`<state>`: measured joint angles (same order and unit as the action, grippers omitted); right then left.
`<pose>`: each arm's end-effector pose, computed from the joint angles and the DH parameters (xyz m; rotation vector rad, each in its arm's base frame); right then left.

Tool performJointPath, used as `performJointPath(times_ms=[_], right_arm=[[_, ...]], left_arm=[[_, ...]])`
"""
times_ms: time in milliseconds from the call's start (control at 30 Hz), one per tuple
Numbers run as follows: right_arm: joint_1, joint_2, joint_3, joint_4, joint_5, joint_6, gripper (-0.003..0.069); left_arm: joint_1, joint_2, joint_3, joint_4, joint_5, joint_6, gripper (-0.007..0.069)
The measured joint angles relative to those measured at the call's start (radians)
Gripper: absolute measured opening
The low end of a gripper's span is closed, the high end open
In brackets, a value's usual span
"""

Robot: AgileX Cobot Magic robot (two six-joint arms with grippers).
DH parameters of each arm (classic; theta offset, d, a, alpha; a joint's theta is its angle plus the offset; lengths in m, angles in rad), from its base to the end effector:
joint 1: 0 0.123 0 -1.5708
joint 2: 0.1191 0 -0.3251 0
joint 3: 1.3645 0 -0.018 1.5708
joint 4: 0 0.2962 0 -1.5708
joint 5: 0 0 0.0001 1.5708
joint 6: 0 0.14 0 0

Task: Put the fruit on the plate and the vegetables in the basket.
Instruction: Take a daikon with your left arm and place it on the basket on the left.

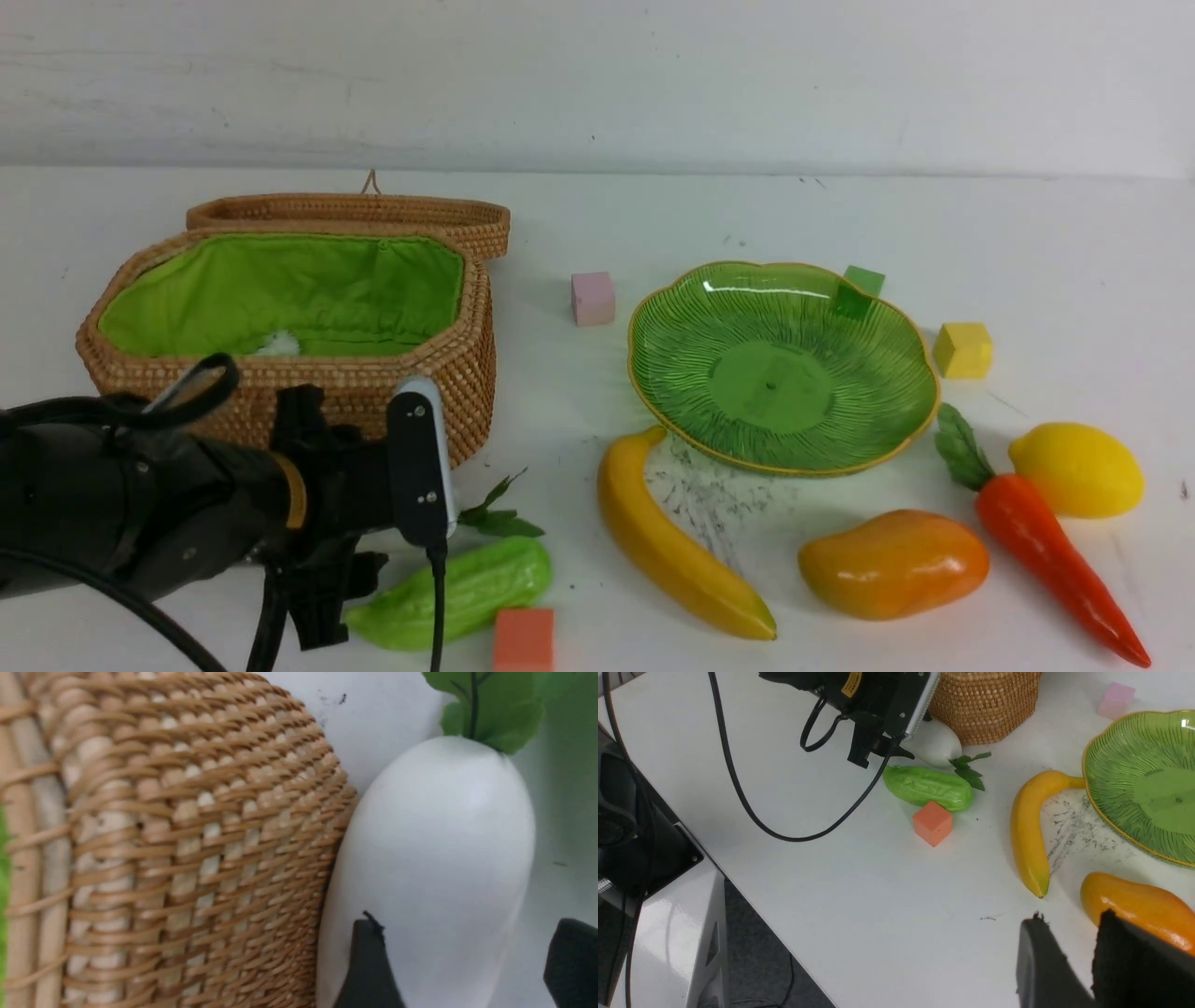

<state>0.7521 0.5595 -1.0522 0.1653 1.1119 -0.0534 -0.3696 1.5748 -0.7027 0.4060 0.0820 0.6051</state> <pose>0.0622 0.0865 0.4348 -0.8550 1.9751 0.6138 0.3312 -0.1234 0.1429 1.5524 1.9051 0.3246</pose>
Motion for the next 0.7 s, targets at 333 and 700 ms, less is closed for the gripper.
performJointPath(times_ms=[333,700], right_arm=[[0.0,0.0,0.0,0.001,0.0,0.0,0.0188],[0.0,0.0,0.0,0.002,-0.001,0.0,0.0194]], left_arm=[[0.0,0.002,0.0,0.0,-0.053,0.0,0.0572],[0.005,0.036,0.0,-0.001,-0.03,-0.002,0.0575]])
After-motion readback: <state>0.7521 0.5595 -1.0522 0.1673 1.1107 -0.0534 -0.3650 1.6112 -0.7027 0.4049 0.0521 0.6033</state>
